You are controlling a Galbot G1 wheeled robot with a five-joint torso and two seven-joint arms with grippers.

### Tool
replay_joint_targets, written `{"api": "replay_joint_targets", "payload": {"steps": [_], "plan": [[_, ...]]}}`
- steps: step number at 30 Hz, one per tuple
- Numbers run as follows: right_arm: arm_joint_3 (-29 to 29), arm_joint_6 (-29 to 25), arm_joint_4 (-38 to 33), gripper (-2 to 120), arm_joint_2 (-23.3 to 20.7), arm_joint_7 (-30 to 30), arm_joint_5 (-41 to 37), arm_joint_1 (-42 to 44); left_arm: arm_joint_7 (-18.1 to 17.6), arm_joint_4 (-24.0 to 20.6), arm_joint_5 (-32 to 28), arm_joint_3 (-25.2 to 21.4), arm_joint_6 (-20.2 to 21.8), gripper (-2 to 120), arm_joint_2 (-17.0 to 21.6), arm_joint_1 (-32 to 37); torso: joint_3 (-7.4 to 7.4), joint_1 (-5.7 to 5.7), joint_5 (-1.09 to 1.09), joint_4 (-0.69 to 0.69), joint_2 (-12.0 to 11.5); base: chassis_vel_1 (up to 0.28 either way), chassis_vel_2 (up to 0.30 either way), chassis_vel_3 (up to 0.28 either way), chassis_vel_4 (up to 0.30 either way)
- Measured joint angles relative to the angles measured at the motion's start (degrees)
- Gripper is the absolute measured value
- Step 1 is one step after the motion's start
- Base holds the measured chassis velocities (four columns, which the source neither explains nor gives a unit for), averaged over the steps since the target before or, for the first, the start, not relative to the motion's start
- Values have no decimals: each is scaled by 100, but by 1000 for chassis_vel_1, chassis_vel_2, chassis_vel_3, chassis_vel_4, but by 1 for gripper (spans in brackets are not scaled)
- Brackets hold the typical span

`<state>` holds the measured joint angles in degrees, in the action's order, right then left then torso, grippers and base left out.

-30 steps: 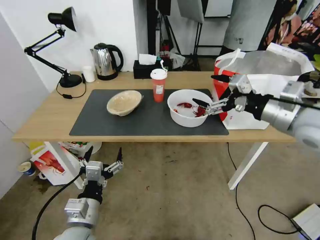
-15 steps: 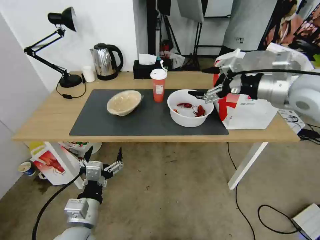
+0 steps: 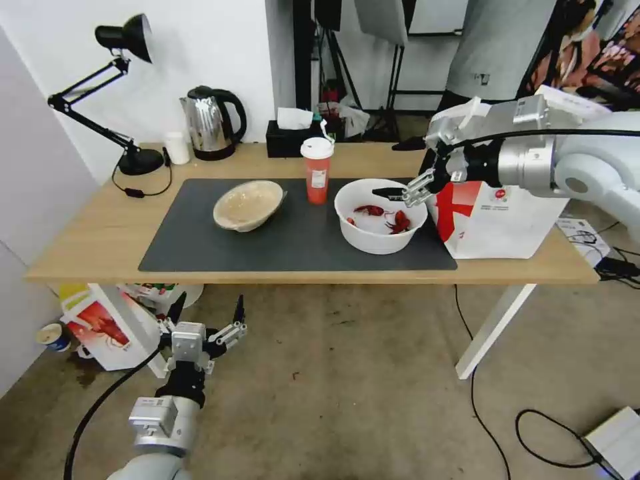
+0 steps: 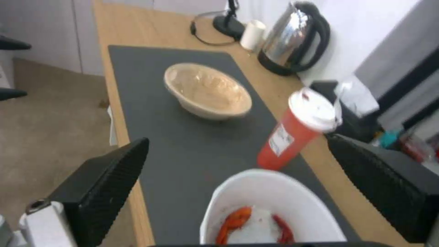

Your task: Pick up the trash from the table and place it into the takeout bag.

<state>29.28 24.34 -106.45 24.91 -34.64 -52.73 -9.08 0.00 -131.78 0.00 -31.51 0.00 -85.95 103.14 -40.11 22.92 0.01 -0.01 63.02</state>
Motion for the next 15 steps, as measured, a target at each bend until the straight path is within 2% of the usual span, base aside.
{"api": "replay_joint_targets", "payload": {"steps": [1,4,6,10,11,13,15], "plan": [[0,0,0,100,0,0,0,0,0,0,0,0,0,100,0,0,0,0,0,0,0,0,0,0,0],[564,-571,335,100,146,-520,-92,-551,0,0,0,-1,0,100,0,0,0,0,-1,2,0,0,0,0,0],[688,-600,454,100,197,-738,-84,-708,0,0,0,-1,0,100,0,0,0,0,-1,2,0,0,0,0,0],[765,-291,961,100,503,-1977,89,-1078,0,0,0,-1,0,100,0,0,0,0,-2,0,0,0,0,0,0],[765,-291,961,100,503,-1977,89,-1078,0,0,0,-1,0,100,0,0,0,0,-2,0,0,0,0,0,0],[803,-197,1163,100,667,-2517,334,-1237,0,0,0,0,0,100,0,0,0,0,-2,1,0,0,0,0,0],[974,-157,1261,100,797,-2726,415,-1412,0,0,0,0,0,100,0,0,0,0,0,0,0,0,0,0,0]]}}
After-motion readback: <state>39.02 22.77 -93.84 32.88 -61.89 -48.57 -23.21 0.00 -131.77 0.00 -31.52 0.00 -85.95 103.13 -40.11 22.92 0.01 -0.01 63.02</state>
